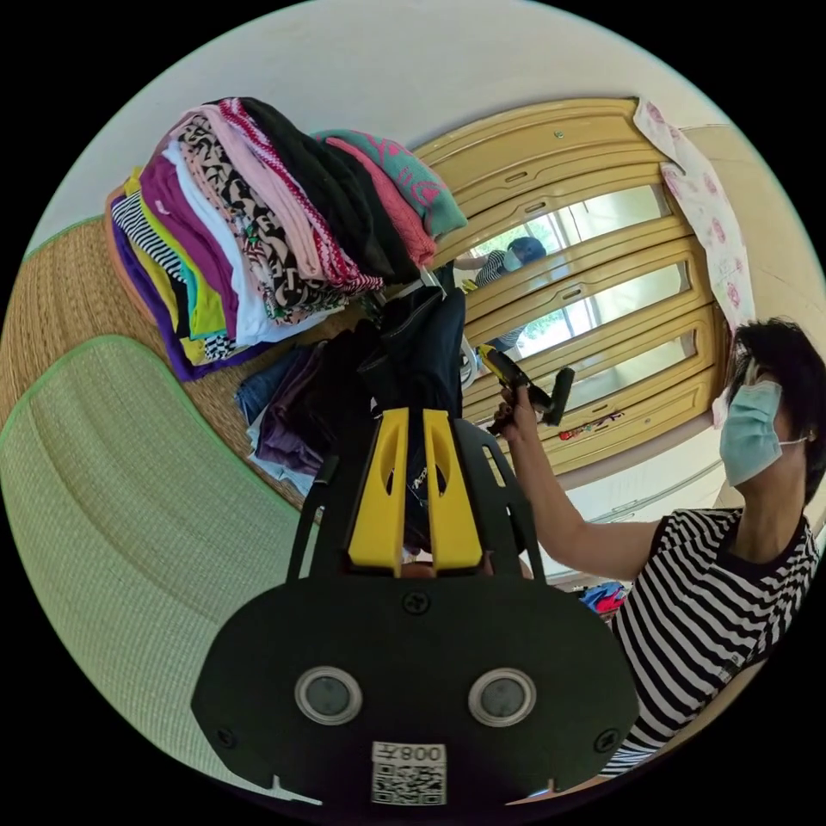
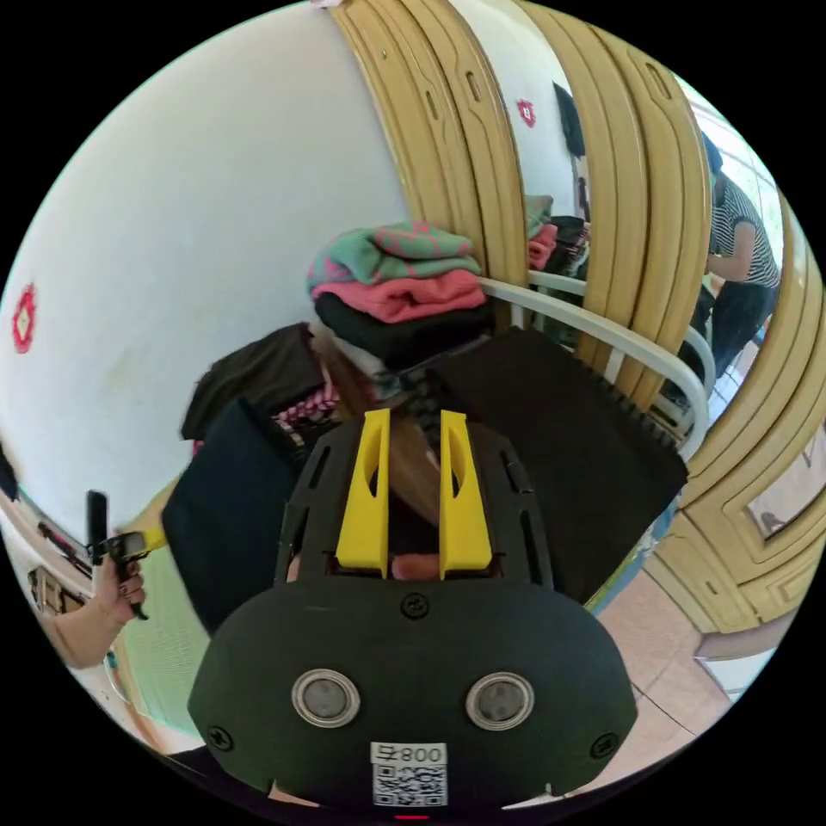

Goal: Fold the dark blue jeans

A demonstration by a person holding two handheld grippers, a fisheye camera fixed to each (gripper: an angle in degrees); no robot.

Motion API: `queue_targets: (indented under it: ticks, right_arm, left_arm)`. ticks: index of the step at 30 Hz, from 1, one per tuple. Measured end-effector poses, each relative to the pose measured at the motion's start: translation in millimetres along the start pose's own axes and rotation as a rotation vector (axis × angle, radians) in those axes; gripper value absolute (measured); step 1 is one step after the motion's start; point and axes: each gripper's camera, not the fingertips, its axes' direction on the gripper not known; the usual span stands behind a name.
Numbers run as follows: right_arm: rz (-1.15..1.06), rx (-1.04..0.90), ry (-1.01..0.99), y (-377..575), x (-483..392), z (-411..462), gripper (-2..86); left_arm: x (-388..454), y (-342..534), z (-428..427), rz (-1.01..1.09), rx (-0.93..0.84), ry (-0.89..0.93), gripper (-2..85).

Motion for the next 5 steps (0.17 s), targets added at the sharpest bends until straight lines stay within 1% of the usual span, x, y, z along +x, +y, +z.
queue_targets:
  ticks: [2, 3, 5]
  right_arm:
    - [-0.022, -0.058, 0.101, -23.9, 12.3, 23.4, 11.4]
    - [-0.031, -0.082, 0.115, -28.5, 13.5, 30.4, 11.9]
    - [-0.063, -0.194, 0.130, -40.0, 14.7, 58.3, 12.8]
  left_arm:
    - [-9.1, 23.0, -8.5, -0.034, -0.019, -0.021, 2.7]
    - [-11.8, 29.2, -9.8, -0.046, -0.026, -0.021, 2.6]
    - [-23.6, 54.4, -12.2, -0.095, -0.074, -0.012, 2.2]
